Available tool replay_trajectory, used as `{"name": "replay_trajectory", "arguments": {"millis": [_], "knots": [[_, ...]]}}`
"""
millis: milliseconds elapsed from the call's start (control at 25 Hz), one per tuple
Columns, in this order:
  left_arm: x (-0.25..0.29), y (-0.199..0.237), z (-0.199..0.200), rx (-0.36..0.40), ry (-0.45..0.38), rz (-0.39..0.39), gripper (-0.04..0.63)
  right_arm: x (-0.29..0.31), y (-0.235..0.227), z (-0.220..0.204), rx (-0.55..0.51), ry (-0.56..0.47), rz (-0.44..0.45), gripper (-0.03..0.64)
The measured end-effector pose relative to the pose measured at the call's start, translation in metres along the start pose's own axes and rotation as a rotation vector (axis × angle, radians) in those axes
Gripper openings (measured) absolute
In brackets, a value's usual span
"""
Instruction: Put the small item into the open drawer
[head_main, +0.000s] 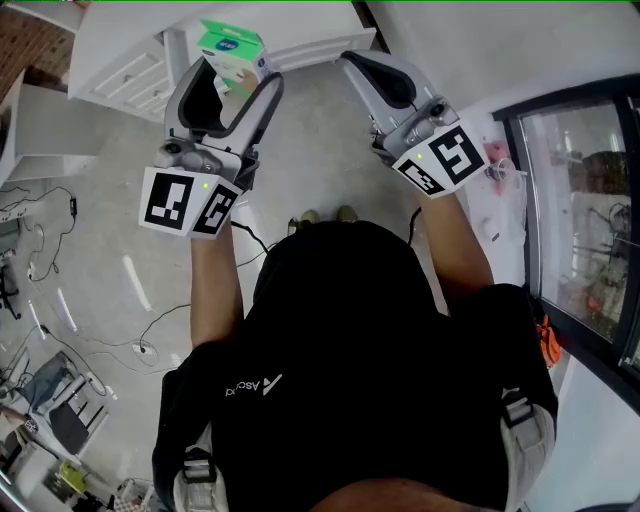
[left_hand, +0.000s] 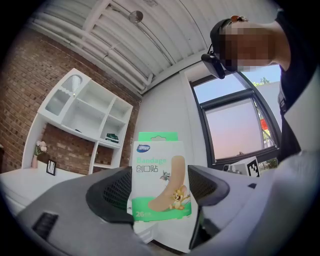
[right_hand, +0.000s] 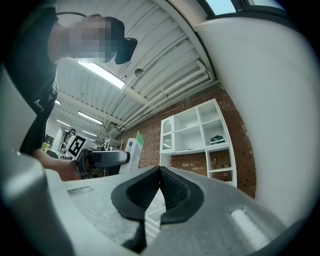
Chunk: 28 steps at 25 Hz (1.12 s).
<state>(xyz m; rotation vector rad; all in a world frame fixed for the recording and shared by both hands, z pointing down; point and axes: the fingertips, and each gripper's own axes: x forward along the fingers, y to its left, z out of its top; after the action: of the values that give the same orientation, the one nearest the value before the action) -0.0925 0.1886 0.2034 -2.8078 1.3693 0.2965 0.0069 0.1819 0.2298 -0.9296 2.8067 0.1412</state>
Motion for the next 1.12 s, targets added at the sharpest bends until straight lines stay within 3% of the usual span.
{"name": "replay_trajectory", "arguments": {"millis": [600,1120], "knots": [[0.002,0.088,-0.002,-0.011,0.02,-0.045,0.34,0.065,-0.01,-0.019,-0.045,0.038,-0.079,0.002],[0.096,0.147,-0.043,-0.008,0.09,-0.021,0.339,0.12,-0.117,-0.053,-0.083,0.062,-0.045,0.002]]}}
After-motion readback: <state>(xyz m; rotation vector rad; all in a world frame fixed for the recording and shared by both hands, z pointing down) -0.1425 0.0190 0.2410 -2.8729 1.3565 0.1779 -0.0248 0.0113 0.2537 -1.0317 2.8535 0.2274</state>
